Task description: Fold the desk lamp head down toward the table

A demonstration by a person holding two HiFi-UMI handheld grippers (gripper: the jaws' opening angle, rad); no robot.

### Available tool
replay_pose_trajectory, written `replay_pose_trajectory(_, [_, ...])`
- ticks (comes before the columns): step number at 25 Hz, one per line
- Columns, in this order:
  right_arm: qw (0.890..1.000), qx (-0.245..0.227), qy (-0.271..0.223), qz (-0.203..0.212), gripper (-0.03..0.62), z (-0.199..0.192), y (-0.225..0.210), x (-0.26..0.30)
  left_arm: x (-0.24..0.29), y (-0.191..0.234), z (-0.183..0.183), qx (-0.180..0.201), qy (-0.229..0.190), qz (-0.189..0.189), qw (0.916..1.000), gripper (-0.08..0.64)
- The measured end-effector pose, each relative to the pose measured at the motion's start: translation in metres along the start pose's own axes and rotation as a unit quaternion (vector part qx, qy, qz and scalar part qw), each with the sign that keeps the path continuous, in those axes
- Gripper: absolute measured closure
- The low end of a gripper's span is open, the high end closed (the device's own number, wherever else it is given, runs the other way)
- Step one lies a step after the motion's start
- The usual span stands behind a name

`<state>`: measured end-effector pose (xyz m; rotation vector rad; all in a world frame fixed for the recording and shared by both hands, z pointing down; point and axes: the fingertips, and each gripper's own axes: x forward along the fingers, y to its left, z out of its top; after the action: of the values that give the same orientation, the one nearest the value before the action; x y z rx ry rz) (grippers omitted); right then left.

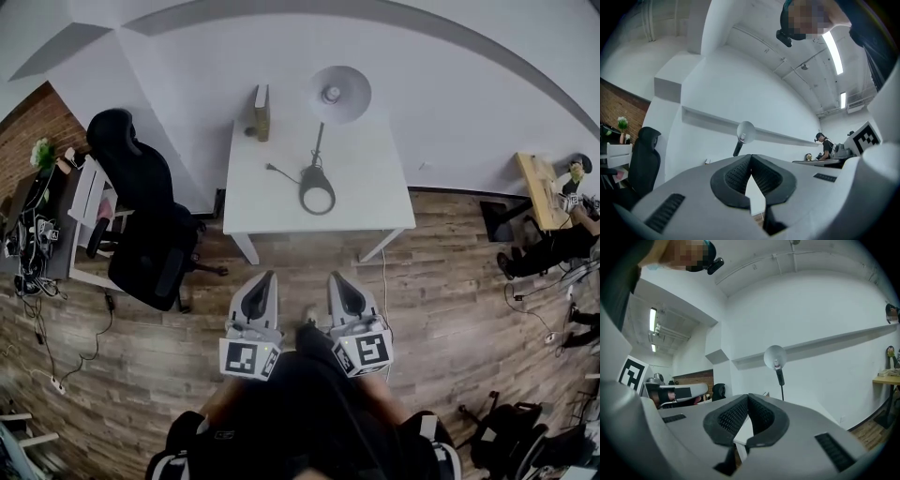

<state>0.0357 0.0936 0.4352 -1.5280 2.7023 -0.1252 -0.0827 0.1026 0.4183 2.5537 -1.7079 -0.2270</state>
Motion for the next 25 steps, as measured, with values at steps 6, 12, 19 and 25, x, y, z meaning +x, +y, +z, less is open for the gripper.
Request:
replay_pose_trajectory(6, [1.0,0.002,-0.001,0.006,0.578,0.015,-0.059,0.035,0.069,-0.008,0.005,-0.001,0.0,0.001,1.0,0.534])
replay_pose_trajectory(12, [1.0,0.006,-0.003,0.016,0.578,0.022,-0.099,0.065,0.115,-0.007,0.004,-0.005,0.0,0.014,0.9999,0.535])
replay_pose_trajectory(19, [1.0,0.016,-0.008,0.019,0.578,0.03,-0.123,0.093,0.153,-0.001,0.009,0.01,-0.002,0.02,0.9998,0.535])
replay_pose_trajectory(25, [0.999,0.016,-0.025,0.012,0.578,0.047,-0.133,0.119,0.186,0.017,0.029,0.022,-0.024,0.015,0.9994,0.534])
